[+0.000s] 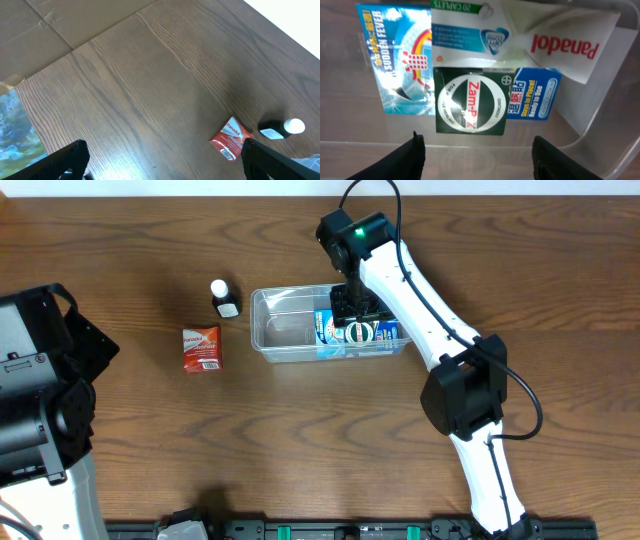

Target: Pack container

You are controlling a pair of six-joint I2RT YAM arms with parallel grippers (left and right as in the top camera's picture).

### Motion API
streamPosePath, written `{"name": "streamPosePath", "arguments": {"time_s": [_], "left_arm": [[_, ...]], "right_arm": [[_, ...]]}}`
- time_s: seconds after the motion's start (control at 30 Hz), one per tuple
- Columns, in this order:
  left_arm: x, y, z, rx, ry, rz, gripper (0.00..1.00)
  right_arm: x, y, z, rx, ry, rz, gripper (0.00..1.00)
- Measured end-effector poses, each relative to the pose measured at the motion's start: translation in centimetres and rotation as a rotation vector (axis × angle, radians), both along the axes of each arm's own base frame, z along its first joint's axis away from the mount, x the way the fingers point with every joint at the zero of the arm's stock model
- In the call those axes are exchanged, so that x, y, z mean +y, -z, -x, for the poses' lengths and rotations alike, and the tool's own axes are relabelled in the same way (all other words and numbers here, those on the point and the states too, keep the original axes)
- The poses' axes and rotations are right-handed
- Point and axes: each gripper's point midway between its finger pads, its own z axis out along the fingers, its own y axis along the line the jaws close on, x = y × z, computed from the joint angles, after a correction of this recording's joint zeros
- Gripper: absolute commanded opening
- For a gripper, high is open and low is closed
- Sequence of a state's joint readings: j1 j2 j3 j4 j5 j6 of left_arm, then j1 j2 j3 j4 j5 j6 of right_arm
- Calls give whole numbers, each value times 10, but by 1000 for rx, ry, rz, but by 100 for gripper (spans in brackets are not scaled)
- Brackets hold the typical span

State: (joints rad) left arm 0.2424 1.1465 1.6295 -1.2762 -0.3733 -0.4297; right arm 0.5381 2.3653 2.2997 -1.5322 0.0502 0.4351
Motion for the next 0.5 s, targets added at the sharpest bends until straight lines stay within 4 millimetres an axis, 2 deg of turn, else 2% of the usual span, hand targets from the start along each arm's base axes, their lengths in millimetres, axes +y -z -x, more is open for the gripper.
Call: {"name": "streamPosePath", "arguments": {"time_s": [0.2,0.33,0.43,0.5], "left_arm": [[0,0,0,0,0,0,98],[0,0,0,1,0,0,98],[0,0,0,0,0,0,98],[0,0,0,0,0,0,98]], "right_arm": [[1,-1,-6,-20,-21,-13,58],[-5,-16,-22,-70,-26,-41,59],[-19,-34,-43,-132,2,-69,61],[-40,-46,-58,-167,36,-79,63]]}}
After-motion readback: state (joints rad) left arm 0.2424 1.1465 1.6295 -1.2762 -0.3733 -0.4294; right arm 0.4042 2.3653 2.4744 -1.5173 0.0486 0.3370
